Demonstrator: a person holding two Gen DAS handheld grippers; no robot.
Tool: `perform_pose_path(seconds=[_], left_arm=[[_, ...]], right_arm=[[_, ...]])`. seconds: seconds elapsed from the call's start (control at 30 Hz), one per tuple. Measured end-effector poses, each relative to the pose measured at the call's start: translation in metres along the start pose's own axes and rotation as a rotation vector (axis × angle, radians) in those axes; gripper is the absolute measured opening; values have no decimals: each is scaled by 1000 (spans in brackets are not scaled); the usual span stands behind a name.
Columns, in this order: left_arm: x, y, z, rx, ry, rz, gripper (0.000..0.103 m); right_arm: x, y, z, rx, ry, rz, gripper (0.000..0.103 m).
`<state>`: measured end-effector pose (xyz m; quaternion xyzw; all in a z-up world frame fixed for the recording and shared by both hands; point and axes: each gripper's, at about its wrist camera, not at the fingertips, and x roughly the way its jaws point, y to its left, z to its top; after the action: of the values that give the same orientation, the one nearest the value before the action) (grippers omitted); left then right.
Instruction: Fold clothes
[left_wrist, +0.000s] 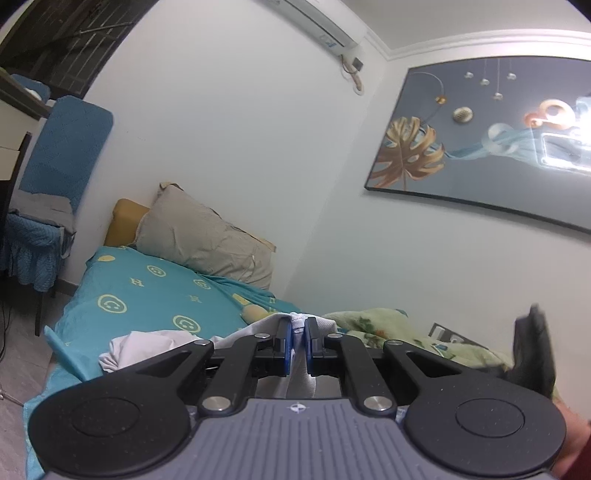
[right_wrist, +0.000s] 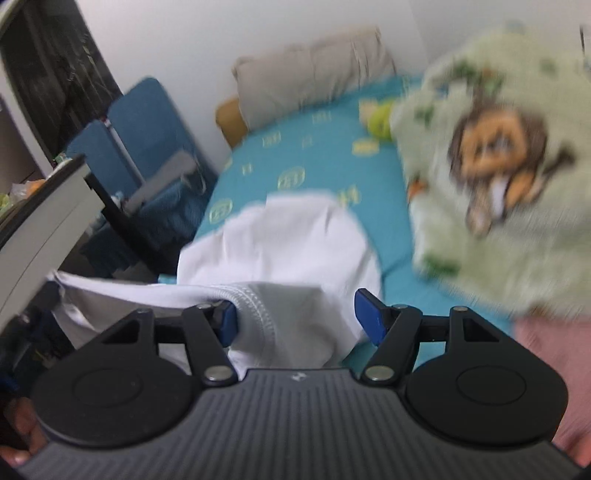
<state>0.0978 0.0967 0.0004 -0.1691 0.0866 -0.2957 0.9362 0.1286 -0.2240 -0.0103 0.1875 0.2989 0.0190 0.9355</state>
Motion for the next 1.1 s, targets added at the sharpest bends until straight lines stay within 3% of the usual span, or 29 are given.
perform_pose_path(seconds=[0.1, 0.33, 0.47, 0.53, 0.57, 0.6, 0.67, 0.83, 0.97, 1.07, 1.1], left_arm=[[1, -5, -2, 14, -6, -3, 8], [-2, -8, -3, 11, -50, 38, 7], [-7, 3, 1, -37, -63, 85, 7], [-7, 6, 2, -40, -50, 100, 7], [-7, 8, 2, -40, -40, 103, 7], [-7, 9, 2, -40, -29, 105, 8], [-5, 9, 1, -28, -3, 118, 8], [4, 12, -4, 10, 115, 182, 9], [13, 17, -11, 42, 227, 252, 21], [18, 15, -22, 90, 318, 299, 53], [19, 13, -25, 116, 332, 307, 58]], right_arm=[[6, -8, 1, -43, 45, -43, 69], [61, -7, -44, -67, 320, -113, 68], [59, -7, -55, -51, 286, -170, 66], [40, -7, -44, -31, 153, -139, 60], [34, -5, -39, -44, 105, -127, 49], [31, -4, -35, -56, 79, -123, 32], [30, -2, -33, -55, 68, -102, 16], [28, -2, -31, -2, 60, -26, 14], [21, 0, -24, 38, 9, 6, 14], [18, 0, -22, 57, -8, 32, 14], [17, 1, -22, 57, -9, 40, 14]])
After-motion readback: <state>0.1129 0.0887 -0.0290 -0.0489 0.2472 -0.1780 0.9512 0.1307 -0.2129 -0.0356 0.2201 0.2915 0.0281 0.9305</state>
